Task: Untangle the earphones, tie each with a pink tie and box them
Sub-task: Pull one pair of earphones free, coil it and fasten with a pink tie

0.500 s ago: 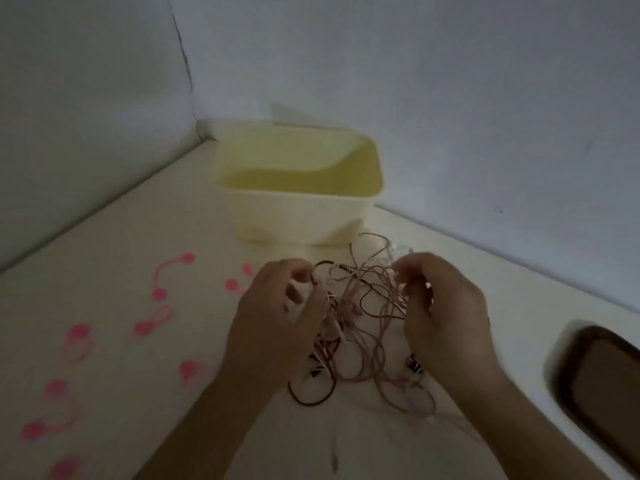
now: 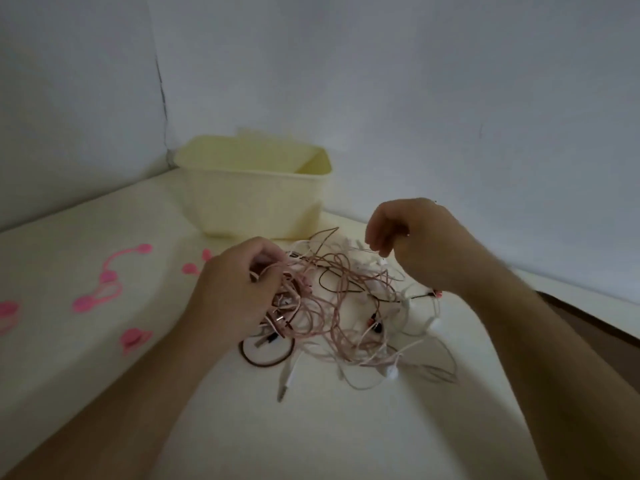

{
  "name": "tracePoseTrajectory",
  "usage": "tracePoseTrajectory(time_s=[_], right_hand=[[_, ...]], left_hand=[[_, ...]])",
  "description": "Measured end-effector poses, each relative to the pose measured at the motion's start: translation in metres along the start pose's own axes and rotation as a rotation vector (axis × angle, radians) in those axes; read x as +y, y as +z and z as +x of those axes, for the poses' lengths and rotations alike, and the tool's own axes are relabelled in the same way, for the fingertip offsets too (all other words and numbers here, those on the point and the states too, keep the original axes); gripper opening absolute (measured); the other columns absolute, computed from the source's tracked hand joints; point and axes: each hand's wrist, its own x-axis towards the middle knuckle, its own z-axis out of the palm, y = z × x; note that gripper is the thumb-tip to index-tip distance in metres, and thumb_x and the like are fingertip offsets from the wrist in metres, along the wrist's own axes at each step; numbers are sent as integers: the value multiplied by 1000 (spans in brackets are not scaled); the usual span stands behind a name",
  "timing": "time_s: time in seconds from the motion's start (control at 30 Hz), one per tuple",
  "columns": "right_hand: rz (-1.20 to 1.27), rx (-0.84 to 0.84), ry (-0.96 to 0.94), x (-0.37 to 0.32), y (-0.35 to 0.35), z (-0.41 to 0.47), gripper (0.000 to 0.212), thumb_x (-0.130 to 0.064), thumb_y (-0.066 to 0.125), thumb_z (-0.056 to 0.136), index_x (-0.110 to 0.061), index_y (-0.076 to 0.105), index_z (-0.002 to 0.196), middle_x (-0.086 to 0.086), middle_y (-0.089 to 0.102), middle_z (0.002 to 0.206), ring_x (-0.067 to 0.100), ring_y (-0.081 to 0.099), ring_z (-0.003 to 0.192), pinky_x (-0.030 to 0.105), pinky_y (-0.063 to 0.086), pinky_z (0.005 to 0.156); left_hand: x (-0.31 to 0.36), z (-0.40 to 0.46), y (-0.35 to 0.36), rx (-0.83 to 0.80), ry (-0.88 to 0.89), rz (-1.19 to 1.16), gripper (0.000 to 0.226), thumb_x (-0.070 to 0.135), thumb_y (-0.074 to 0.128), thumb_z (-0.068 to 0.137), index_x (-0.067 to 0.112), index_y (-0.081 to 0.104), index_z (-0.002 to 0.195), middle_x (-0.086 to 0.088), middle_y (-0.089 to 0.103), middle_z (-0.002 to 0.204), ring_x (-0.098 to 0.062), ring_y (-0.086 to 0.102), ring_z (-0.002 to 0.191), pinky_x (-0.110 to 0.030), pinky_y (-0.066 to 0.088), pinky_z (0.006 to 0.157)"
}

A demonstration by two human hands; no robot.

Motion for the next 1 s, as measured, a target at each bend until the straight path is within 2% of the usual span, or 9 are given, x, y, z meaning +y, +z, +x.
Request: tracePoseTrajectory(time_s=[0.1, 0.2, 0.33, 0.43, 0.53, 0.67, 0.8, 0.9, 1.0], right_hand=[[-207, -347, 13, -4, -36, -11, 57, 13, 43, 82, -33, 75, 85, -18, 75, 90, -3, 72, 82, 31, 62, 69], [-326, -651, 21, -9, -54, -25, 23, -20, 77, 90, -42, 76, 98, -32, 71, 99, -11, 66, 85, 16, 51, 76], [-556, -821, 62, -4, -34, -26, 19, -36, 85, 85, -38, 79, 102, -21, 74, 103, -4, 64, 83, 25, 53, 78], [-554, -719, 5, -3, -26, -19, 7, -26, 75, 93, -29, 75, 86, -11, 75, 83, 8, 70, 81, 38, 62, 81], [-132, -467, -66, -11, -32, -14, 18, -25, 67, 101, -24, 73, 84, -7, 72, 67, 6, 63, 59, 26, 53, 65], [369, -274, -191, -39, -14, -16, 18, -19, 65, 103, -17, 74, 88, 10, 67, 66, 31, 54, 51, 38, 52, 51], [564, -84, -115, -36, -6, -4, 13, -17, 68, 102, -15, 73, 90, 6, 55, 56, 24, 42, 48, 34, 39, 46], [542, -71, -59, -27, -13, 1, 9, -17, 75, 98, -19, 75, 90, 1, 45, 56, 22, 38, 49, 29, 34, 47], [342, 51, -60, -20, -21, 4, 13, -18, 76, 96, -22, 76, 84, -7, 50, 51, 9, 41, 43, 17, 35, 45]], left_hand=[[10, -2, -2, -6, 35, -15, 23, 10, 70, 91, 32, 72, 97, 19, 74, 99, 10, 65, 97, -1, 42, 78], [15, -10, 1, -73, 72, -18, 29, 6, 69, 86, 32, 72, 98, 17, 68, 104, 5, 62, 102, -6, 44, 81], [22, -9, 3, -20, 210, 18, 15, 23, 68, 85, 29, 72, 99, 17, 62, 106, -2, 59, 108, -8, 39, 88], [30, -12, 7, 8, 353, 20, 13, 28, 63, 88, 26, 73, 95, 16, 64, 103, -9, 63, 106, -20, 45, 92], [39, -18, 11, -43, 419, -55, 13, 28, 61, 95, 26, 74, 99, 14, 68, 102, -14, 66, 104, -23, 48, 88], [65, -18, 13, -289, 235, -413, 16, 39, 64, 100, 33, 74, 112, 5, 77, 100, -22, 73, 94, -33, 56, 79], [68, 1, 6, -176, 146, -467, 24, 17, 57, 106, 18, 78, 94, -13, 70, 71, -46, 62, 68, -38, 50, 67], [66, 15, -5, -77, 5, -706, 27, 8, 51, 107, 7, 73, 91, -6, 41, 57, -30, 48, 51, -42, 55, 60], [60, 31, -20, 58, -99, -861, 23, 11, 51, 107, 6, 70, 97, 2, 23, 58, -14, 25, 46, -26, 36, 43]])
